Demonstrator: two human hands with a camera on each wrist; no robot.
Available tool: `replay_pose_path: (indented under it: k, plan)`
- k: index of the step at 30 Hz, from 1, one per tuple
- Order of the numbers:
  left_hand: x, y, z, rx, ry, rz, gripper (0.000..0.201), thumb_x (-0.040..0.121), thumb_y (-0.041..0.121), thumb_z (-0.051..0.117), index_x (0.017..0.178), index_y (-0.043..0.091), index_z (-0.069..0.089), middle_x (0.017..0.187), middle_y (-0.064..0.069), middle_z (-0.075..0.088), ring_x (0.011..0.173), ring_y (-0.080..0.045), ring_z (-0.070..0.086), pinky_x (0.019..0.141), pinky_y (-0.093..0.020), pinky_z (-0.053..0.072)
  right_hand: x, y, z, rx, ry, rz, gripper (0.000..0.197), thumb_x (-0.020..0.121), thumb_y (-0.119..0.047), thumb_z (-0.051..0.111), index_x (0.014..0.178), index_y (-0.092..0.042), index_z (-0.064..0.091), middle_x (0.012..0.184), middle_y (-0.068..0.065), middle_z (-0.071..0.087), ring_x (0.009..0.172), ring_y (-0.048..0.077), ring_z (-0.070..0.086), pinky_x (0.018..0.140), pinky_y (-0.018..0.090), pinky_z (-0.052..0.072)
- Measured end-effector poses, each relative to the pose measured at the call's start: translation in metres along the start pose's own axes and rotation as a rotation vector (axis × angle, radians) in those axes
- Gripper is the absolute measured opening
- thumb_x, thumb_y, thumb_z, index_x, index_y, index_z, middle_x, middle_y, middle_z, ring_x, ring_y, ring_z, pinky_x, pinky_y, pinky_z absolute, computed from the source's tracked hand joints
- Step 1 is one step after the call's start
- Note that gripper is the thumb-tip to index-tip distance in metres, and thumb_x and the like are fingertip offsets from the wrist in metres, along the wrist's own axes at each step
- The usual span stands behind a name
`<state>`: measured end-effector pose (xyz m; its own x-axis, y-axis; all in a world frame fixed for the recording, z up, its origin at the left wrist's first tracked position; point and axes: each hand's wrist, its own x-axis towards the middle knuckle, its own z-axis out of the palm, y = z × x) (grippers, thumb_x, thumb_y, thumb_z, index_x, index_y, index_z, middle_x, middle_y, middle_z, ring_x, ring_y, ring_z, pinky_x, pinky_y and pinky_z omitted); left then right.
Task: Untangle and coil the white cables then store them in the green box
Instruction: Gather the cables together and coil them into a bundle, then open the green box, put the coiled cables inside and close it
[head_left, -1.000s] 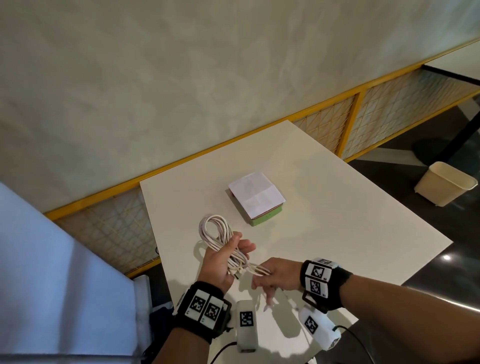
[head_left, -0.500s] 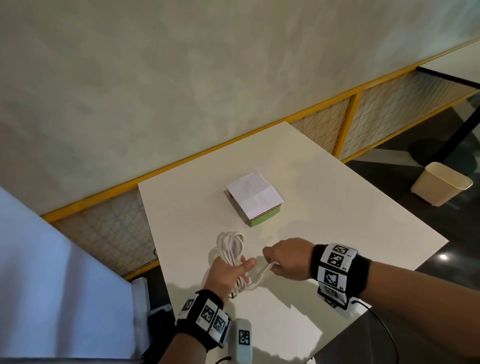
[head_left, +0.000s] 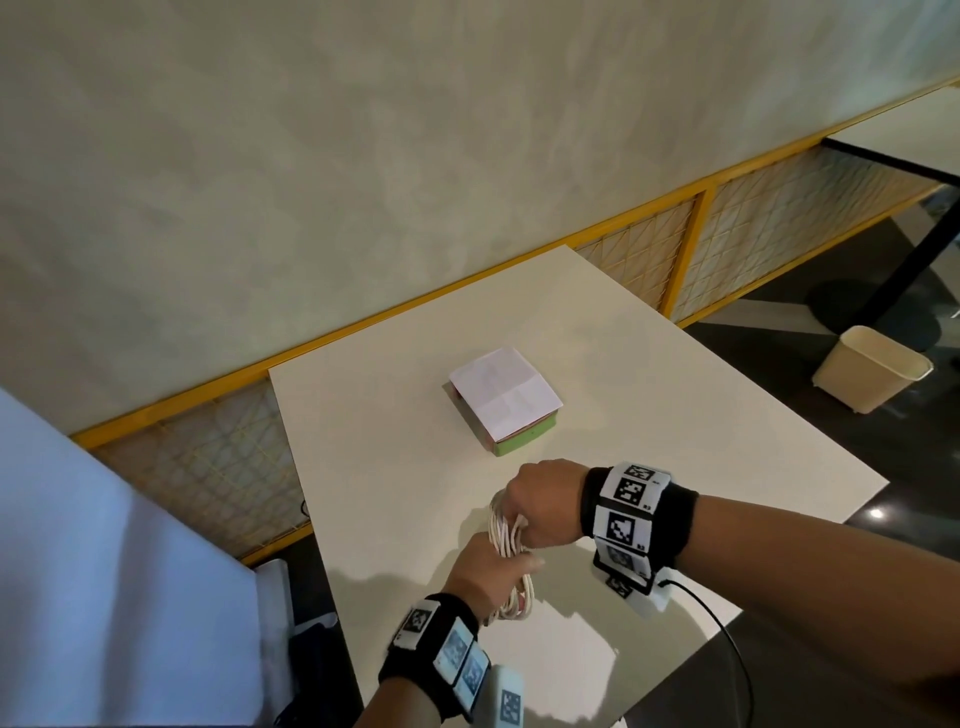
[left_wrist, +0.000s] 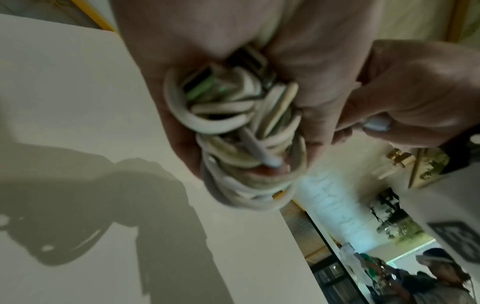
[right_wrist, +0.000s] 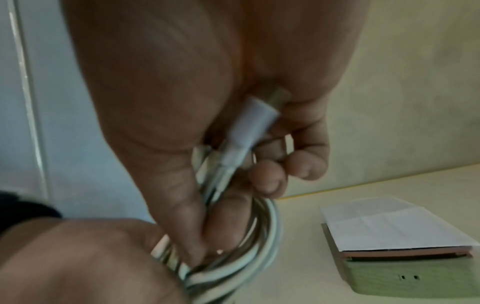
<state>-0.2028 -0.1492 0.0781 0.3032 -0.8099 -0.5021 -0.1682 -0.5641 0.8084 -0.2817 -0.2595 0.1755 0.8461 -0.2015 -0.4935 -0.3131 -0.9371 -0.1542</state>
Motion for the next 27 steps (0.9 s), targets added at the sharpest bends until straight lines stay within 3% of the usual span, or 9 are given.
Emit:
replay_pose_path:
  k: [5,9,11,16,19,22,24,25,27]
  plan:
    - [0.001,0.003,-0.006,-0.148,-0.002,-0.04,0.014,0.064,0.035,0.07,0.073,0.025,0.07,0.081,-0.001,0.071,0.072,-0.012,0.064,0.071,-0.022,0.047,0.01,0.012,-0.002,0.228,0.073,-0.012,0.025,0.079,-0.03,0.067,0.099,-0.015,0.069,0.08,0.008,0.068,0.066,0.018,0.052,0.06,0.026,0.041]
    - [-0.002,-0.001,-0.013,-0.441,-0.026,-0.125,0.012,0.087,0.013,0.066,0.079,0.007,0.072,0.076,-0.02,0.074,0.059,-0.024,0.065,0.057,-0.028,0.05,0.009,0.035,0.001,0.69,0.274,0.074,0.034,0.076,-0.027,0.074,0.107,-0.022,0.06,0.078,-0.008,0.063,0.062,0.004,0.052,0.062,0.017,0.042]
    - [-0.004,-0.005,-0.014,-0.557,-0.015,-0.169,0.008,0.089,0.006,0.062,0.081,0.003,0.062,0.06,-0.016,0.068,0.059,-0.029,0.068,0.046,-0.025,0.048,0.008,0.042,0.01,0.91,0.35,0.131,0.041,0.077,-0.026,0.074,0.112,-0.03,0.052,0.085,-0.011,0.063,0.063,0.005,0.055,0.064,0.016,0.043]
    - [-0.008,-0.009,-0.012,-0.67,-0.001,-0.208,0.012,0.089,-0.002,0.056,0.077,-0.001,0.059,0.049,-0.01,0.058,0.04,-0.025,0.059,0.054,-0.029,0.047,0.018,0.028,0.04,1.079,0.283,0.201,0.066,0.084,-0.05,0.059,0.14,-0.034,0.028,0.127,-0.004,0.047,0.097,0.014,0.061,0.078,0.026,0.046]
    - [-0.006,-0.007,-0.009,-0.67,0.0,-0.195,0.007,0.088,-0.006,0.054,0.084,-0.005,0.059,0.048,-0.012,0.056,0.037,-0.025,0.057,0.045,-0.026,0.044,0.031,0.009,0.047,1.098,0.141,0.175,0.091,0.074,-0.057,0.067,0.144,-0.04,0.012,0.145,0.001,0.036,0.124,0.023,0.05,0.1,0.036,0.043]
    - [-0.006,-0.003,-0.009,-0.702,-0.023,-0.19,0.007,0.088,-0.009,0.051,0.085,-0.005,0.056,0.049,-0.014,0.055,0.038,-0.026,0.057,0.041,-0.026,0.046,0.048,-0.005,0.05,1.105,0.128,0.215,0.102,0.064,-0.049,0.079,0.144,-0.038,0.017,0.147,0.004,0.038,0.132,0.021,0.041,0.11,0.039,0.036]
    - [-0.007,-0.003,-0.012,-0.726,-0.061,-0.187,0.006,0.088,-0.008,0.053,0.091,-0.004,0.057,0.057,-0.016,0.059,0.045,-0.027,0.06,0.045,-0.03,0.05,0.056,-0.008,0.05,1.195,0.172,0.244,0.085,0.058,-0.041,0.084,0.131,-0.036,0.041,0.13,0.002,0.056,0.116,0.019,0.055,0.103,0.044,0.045]
    - [-0.007,-0.005,-0.014,-0.725,-0.085,-0.189,0.009,0.087,-0.007,0.055,0.095,-0.004,0.059,0.064,-0.019,0.063,0.052,-0.028,0.063,0.048,-0.031,0.051,0.06,-0.009,0.05,1.205,0.196,0.239,0.064,0.057,-0.036,0.084,0.114,-0.032,0.055,0.113,0.0,0.065,0.103,0.017,0.06,0.097,0.047,0.049]
    - [-0.006,-0.01,-0.019,-0.73,-0.119,-0.18,0.017,0.085,-0.005,0.059,0.102,-0.004,0.062,0.081,-0.023,0.067,0.067,-0.031,0.067,0.054,-0.035,0.053,0.063,-0.009,0.047,1.182,0.224,0.218,0.033,0.057,-0.031,0.082,0.081,-0.024,0.062,0.086,0.005,0.067,0.082,0.019,0.062,0.09,0.053,0.051]
